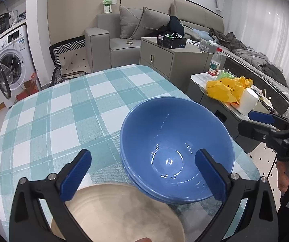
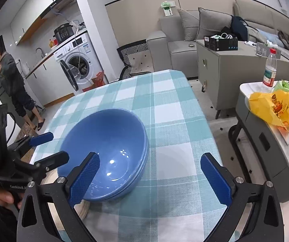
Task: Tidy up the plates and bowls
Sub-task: 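Move both open grippers to the rim of the nested blue bowls, then close both grippers on the rim of the nested blue bowls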
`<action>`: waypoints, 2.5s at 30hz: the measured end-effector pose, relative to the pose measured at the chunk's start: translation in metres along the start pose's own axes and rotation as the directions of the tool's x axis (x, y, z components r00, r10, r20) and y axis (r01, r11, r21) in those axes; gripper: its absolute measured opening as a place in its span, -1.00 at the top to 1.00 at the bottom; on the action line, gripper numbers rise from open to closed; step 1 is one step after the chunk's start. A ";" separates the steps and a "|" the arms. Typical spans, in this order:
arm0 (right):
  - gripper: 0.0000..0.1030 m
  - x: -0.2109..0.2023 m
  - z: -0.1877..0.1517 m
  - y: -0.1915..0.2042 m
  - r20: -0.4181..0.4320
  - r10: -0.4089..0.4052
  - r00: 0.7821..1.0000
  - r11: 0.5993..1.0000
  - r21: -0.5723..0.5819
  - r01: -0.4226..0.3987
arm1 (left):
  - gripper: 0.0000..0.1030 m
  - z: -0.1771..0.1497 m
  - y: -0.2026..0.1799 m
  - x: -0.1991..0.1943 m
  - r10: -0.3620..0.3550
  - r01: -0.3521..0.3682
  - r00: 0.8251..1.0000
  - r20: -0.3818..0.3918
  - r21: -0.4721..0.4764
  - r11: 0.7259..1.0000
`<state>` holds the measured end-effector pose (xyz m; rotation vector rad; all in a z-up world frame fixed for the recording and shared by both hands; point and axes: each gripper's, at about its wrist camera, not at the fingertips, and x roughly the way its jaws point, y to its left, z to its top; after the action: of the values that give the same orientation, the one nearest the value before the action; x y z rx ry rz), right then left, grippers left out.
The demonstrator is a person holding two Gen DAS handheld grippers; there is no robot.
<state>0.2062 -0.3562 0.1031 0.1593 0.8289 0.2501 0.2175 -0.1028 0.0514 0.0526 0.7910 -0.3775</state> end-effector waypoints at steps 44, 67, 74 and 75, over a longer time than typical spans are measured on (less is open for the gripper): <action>-0.43 0.060 -0.022 0.002 -0.072 0.206 0.976 0.971 0.143 -0.194 | 0.00 -0.013 0.014 0.028 -0.052 0.042 0.994 -0.093 -0.106 0.993; 0.18 0.057 -0.021 0.006 -0.061 0.184 0.981 0.975 0.140 -0.175 | 0.27 -0.014 0.012 0.028 0.002 -0.012 0.995 -0.099 -0.106 0.994; 0.18 0.049 -0.020 0.009 -0.039 0.181 0.983 0.975 0.135 -0.174 | 0.27 -0.012 0.010 0.021 0.011 -0.019 0.996 -0.089 -0.094 0.995; 0.18 0.047 -0.019 0.010 -0.036 0.180 0.983 0.976 0.132 -0.174 | 0.27 -0.012 0.009 0.019 0.014 -0.022 0.996 -0.085 -0.092 0.996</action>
<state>0.2207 -0.3329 0.0592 0.3500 0.8801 0.3694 0.2248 -0.0980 0.0286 -0.0113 0.8902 -0.3226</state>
